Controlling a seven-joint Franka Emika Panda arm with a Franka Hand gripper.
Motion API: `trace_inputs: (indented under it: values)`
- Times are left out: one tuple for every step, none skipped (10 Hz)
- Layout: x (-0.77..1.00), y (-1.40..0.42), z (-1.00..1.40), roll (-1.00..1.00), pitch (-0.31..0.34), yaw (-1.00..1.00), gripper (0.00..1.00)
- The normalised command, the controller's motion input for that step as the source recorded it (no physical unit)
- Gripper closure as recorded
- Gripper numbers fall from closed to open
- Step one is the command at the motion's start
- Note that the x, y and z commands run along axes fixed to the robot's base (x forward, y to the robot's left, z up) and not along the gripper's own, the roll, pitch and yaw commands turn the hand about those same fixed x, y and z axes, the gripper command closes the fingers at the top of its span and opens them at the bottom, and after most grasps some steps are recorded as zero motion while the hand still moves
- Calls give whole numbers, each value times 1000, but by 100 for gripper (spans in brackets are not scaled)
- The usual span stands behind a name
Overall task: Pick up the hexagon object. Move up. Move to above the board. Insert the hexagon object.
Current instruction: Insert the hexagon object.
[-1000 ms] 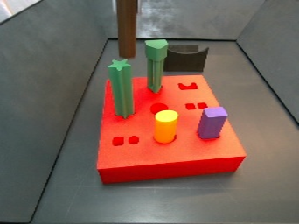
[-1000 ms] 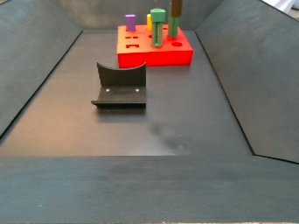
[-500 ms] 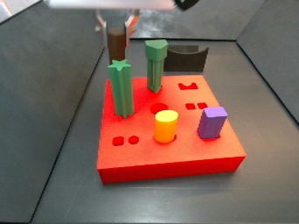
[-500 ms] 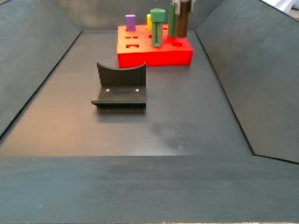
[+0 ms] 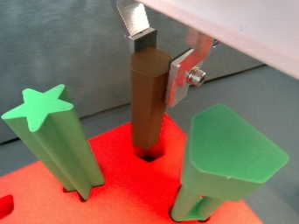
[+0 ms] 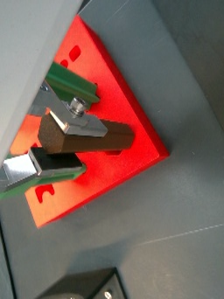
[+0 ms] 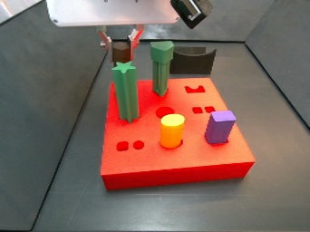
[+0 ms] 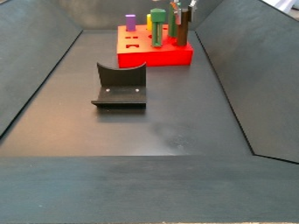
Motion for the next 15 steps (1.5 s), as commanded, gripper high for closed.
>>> trace_inputs:
  values:
    - [280, 0, -277, 26, -50, 417, 100]
    - [366, 0, -263, 64, -19, 474, 100]
    - [0, 0, -31, 0, 0, 17, 100]
    - [114, 0, -349, 19, -89, 283, 100]
    - [0, 0, -626, 134, -229, 454, 100]
    - [-111, 0, -614, 199, -237, 443, 100]
    - [-291, -43, -580, 249, -250, 386, 100]
    - [-289, -6, -551, 279, -246, 371, 100]
    - [-374, -140, -406, 370, -264, 263, 100]
    - [-509, -214, -346, 347, -347, 257, 100]
    - [-457, -234, -314, 311, -389, 280, 100]
    - [-423, -289, -251, 329, -419, 186, 100]
    - [-303, -117, -446, 181, -367, 0, 100]
    - [-23, 0, 0, 0, -34, 0, 100]
    - [-63, 0, -9, 57, 0, -20, 100]
